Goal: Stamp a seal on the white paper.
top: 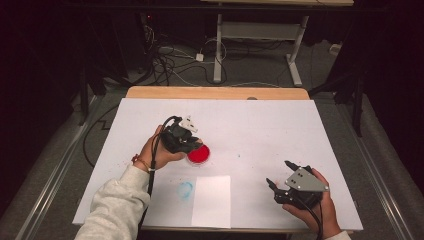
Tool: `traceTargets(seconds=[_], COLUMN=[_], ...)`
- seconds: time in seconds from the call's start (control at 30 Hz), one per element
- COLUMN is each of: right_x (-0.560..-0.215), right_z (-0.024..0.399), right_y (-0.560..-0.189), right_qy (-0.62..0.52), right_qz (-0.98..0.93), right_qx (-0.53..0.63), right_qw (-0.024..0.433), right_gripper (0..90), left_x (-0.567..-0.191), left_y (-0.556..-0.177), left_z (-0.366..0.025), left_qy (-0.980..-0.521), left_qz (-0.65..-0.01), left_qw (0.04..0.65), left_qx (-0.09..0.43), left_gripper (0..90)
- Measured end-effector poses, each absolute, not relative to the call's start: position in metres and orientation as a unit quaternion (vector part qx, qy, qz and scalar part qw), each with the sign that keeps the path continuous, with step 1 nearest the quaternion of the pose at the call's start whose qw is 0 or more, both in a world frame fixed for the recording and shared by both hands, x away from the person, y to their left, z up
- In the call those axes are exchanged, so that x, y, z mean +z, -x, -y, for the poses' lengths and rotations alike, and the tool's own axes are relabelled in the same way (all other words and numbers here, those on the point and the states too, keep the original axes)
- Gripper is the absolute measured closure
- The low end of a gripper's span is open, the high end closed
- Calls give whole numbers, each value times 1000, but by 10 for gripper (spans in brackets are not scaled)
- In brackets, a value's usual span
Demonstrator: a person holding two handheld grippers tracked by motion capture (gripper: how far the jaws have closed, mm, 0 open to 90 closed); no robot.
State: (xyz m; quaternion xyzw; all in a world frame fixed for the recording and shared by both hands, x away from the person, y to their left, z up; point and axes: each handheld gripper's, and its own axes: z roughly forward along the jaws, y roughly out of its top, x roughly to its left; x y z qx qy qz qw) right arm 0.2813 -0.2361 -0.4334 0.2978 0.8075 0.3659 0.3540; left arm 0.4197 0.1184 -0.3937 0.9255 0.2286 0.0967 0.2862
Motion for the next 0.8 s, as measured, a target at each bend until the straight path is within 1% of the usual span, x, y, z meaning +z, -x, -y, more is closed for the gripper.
traceTargets(seconds=[0.23,0.6,0.8], right_x=[-434,-435,-435], right_z=[234,234,234], right_y=[-281,-281,-281], right_qy=[-294,-293,-291], right_qz=[-810,-811,-811], right_qx=[364,364,365], right_qw=[354,351,352], right_gripper=[244,245,246], left_x=[-410,-436,-440], left_y=[-433,-444,-448], left_z=[-115,-111,-111], left_qy=[-929,-936,-934], left_qz=[-245,-256,-263], left_qw=[267,236,237], left_qx=[71,48,40], left_gripper=[739,738,739])
